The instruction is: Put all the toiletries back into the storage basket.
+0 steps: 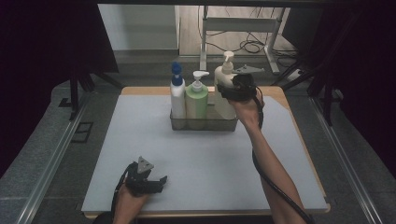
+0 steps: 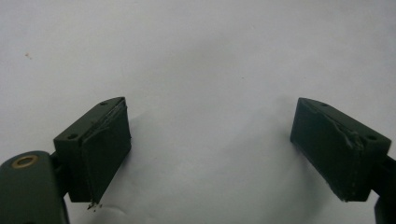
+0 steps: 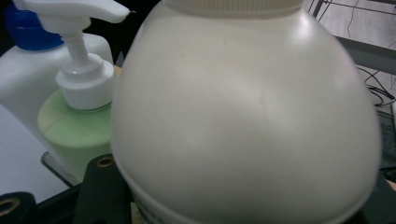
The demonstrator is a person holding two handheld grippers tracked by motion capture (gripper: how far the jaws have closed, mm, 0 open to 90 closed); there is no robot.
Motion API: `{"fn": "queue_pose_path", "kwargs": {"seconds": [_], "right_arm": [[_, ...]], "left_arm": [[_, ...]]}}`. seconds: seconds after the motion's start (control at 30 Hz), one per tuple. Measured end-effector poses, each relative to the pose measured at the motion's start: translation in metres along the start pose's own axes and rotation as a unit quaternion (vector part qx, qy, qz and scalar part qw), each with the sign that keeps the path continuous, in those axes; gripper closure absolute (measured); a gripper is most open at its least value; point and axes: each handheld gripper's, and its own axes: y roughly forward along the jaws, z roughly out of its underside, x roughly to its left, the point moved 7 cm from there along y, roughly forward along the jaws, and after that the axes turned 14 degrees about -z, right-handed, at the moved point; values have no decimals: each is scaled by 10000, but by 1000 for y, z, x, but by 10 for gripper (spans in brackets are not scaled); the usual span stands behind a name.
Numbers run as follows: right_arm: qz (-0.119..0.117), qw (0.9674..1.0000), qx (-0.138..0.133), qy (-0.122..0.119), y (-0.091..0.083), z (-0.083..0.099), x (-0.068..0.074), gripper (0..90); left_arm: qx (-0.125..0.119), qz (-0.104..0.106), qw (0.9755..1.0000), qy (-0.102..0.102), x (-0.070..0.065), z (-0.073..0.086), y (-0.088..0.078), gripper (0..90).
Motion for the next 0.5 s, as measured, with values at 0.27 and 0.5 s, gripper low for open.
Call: {"fn": "queue_pose_path", "kwargs": {"seconds": [0.27,0.5], "right_arm": [[29,10000,-2,5,13,1,-5,397],[50,10000,13,-9,25,5,-8,397]], "left_arm": [[14,1,10000,28,0,0,0,119],[14,2,10000,27,0,0,0,119]]}}
